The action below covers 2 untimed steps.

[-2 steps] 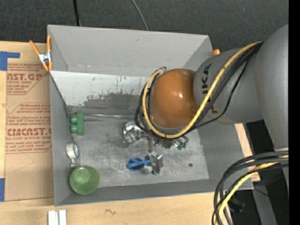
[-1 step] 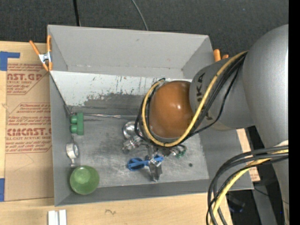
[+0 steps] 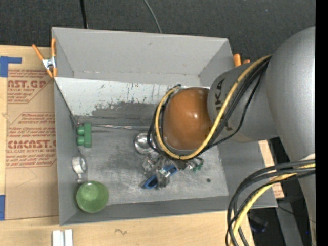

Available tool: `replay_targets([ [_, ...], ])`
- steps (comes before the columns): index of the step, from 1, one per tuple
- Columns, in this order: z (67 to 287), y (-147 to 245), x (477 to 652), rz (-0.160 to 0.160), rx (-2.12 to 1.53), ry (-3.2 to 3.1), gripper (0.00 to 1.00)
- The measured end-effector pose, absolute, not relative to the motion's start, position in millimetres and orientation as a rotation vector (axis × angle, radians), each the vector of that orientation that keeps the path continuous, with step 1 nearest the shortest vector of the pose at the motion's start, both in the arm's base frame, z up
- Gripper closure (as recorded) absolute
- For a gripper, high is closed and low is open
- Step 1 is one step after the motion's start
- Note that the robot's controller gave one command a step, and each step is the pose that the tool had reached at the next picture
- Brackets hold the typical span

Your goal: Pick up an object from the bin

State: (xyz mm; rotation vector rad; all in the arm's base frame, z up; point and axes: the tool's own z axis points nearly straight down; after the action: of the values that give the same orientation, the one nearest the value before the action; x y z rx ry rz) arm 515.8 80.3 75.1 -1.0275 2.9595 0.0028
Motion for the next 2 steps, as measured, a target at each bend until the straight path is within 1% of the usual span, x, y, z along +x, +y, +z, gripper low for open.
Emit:
replay_targets([
  [1, 222.7, 76.1, 500.7, -0.002, -1.106, 2.93, 1.0],
  [2, 218.4, 76.1, 499.3, 0.002, -1.109, 2.937, 0.0],
])
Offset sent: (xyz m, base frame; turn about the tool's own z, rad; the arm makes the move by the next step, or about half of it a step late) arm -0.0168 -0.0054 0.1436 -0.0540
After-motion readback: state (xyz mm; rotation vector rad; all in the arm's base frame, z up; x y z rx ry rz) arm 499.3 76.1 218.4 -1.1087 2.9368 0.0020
